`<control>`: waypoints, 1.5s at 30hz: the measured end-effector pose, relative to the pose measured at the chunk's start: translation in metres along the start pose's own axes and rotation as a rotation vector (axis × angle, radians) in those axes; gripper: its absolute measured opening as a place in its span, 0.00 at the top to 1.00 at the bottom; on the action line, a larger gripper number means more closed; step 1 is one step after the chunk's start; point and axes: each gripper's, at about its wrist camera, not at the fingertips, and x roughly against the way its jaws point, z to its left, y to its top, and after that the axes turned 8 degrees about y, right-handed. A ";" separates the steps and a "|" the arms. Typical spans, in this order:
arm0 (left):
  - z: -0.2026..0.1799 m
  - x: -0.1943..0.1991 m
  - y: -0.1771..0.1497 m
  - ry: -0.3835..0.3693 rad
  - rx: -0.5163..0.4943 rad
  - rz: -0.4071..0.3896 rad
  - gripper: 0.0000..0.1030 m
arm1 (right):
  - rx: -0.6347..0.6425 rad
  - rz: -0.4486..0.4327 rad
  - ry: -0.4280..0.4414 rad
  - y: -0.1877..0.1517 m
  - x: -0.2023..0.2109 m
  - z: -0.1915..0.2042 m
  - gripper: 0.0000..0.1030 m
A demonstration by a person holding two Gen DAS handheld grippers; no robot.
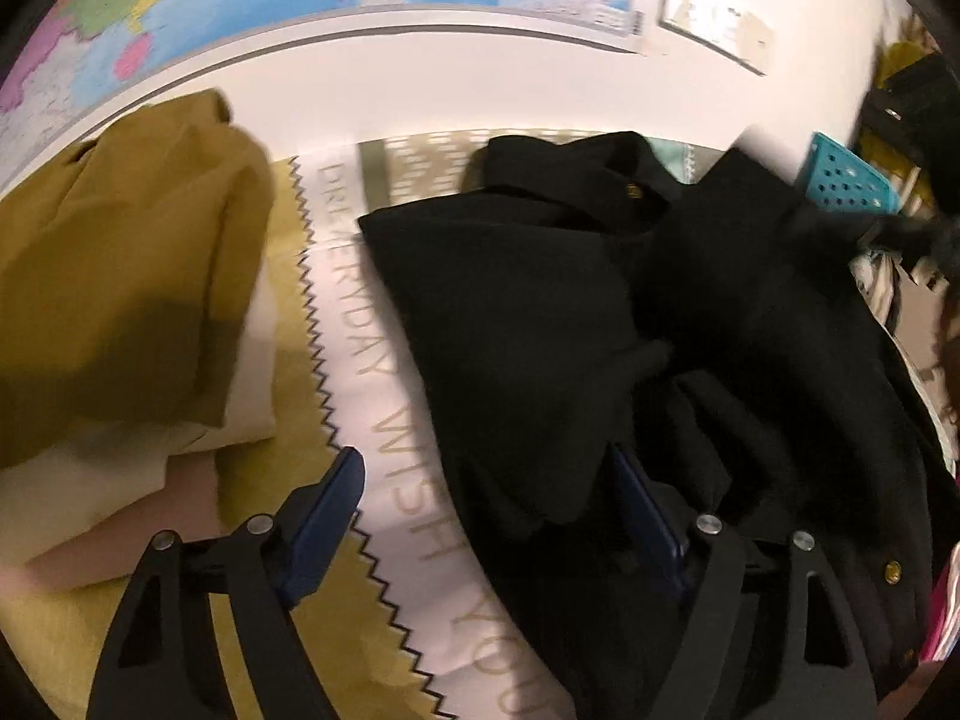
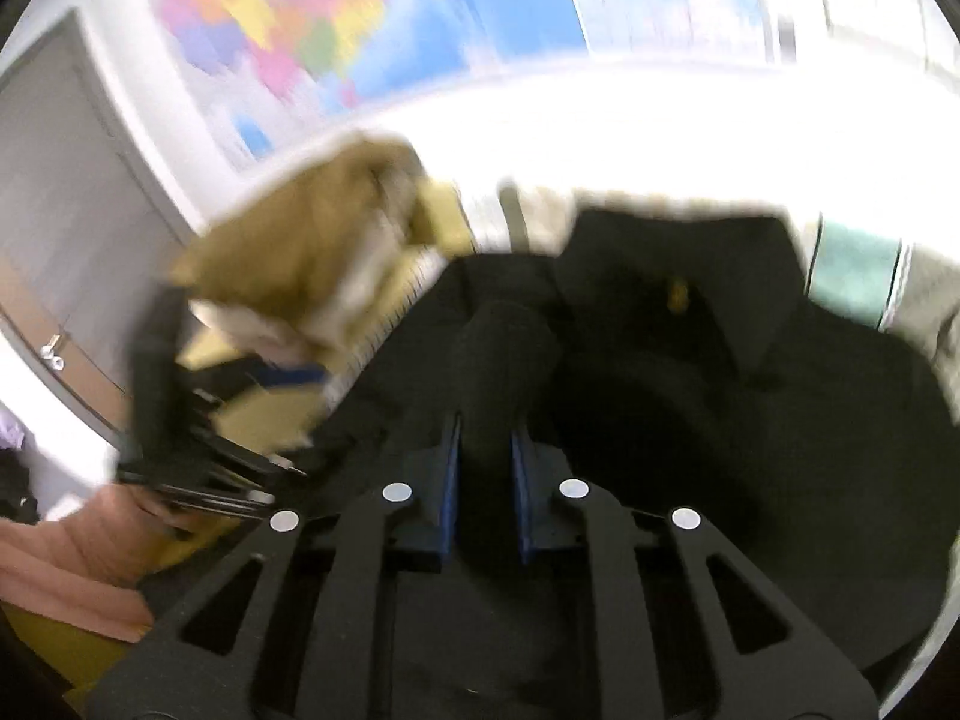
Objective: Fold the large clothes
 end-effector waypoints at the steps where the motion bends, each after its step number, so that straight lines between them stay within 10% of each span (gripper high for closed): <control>1: 0.002 0.000 -0.001 0.019 0.009 -0.001 0.23 | 0.030 -0.036 -0.006 0.003 0.014 0.004 0.86; 8: 0.005 -0.003 -0.008 0.029 0.007 0.023 0.23 | 0.133 -0.228 -0.074 -0.033 0.134 0.021 0.85; 15: -0.014 0.029 0.004 0.089 -0.063 -0.082 0.24 | 0.050 -0.006 -0.186 -0.138 0.136 0.006 0.71; 21: -0.063 0.059 0.010 -0.047 -0.216 -0.154 0.24 | -0.174 -0.011 -0.191 -0.188 0.158 -0.018 0.37; 26: -0.136 0.060 0.007 -0.235 -0.371 -0.128 0.23 | -0.237 -0.176 -0.105 -0.187 0.191 -0.014 0.23; 37: -0.241 0.060 -0.037 -0.672 -0.634 0.024 0.29 | -0.460 -0.207 -0.006 -0.194 0.183 -0.030 0.11; 45: -0.190 0.073 -0.046 -0.577 -0.530 -0.038 0.25 | -0.416 -0.143 -0.030 -0.187 0.176 -0.015 0.10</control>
